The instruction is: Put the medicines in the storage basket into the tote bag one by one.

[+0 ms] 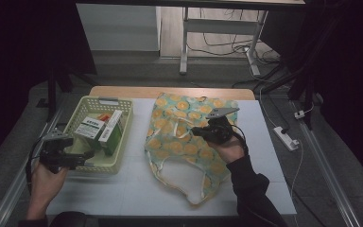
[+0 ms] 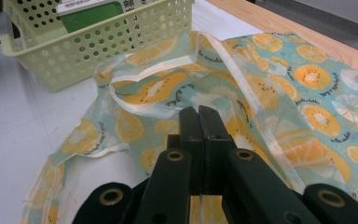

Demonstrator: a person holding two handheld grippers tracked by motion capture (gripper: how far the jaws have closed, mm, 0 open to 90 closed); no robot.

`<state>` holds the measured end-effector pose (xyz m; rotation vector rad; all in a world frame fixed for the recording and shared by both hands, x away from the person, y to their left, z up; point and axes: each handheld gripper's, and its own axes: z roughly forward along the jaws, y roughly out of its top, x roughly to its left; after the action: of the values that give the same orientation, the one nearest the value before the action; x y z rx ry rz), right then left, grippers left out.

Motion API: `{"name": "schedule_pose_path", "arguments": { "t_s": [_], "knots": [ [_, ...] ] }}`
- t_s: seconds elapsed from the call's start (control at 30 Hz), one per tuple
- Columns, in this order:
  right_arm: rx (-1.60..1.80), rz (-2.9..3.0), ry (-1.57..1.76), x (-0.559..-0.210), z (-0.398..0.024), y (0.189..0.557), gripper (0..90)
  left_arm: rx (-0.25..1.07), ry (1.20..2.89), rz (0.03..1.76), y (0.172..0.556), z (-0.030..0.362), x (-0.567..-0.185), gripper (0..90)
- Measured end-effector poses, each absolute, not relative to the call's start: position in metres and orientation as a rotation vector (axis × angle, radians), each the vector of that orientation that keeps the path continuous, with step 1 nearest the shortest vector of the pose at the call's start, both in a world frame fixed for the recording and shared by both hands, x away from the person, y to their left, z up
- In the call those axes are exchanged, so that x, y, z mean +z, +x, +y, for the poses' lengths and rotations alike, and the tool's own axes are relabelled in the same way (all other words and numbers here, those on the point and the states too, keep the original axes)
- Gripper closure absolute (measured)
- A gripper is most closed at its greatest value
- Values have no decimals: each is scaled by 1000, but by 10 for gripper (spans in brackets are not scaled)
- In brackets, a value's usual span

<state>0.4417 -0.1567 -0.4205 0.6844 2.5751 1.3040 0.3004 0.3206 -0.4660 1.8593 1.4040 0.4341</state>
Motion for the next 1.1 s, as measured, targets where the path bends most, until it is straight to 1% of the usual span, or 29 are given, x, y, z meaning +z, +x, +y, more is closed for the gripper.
{"name": "schedule_pose_path", "arguments": {
  "t_s": [0.3, 0.53, 1.1],
  "knots": [
    [1303, 2575, 680, -420, -157, 441, 897, 405, 1875, 1432, 326, 334, -469, 0],
    [1303, 2576, 677, -420, -156, 441, 897, 396, 1921, 1454, 346, 339, -469, 0],
    [1300, 2575, 678, -419, -158, 441, 897, 327, 2039, 1524, 383, 340, -477, 0]
  ]
}}
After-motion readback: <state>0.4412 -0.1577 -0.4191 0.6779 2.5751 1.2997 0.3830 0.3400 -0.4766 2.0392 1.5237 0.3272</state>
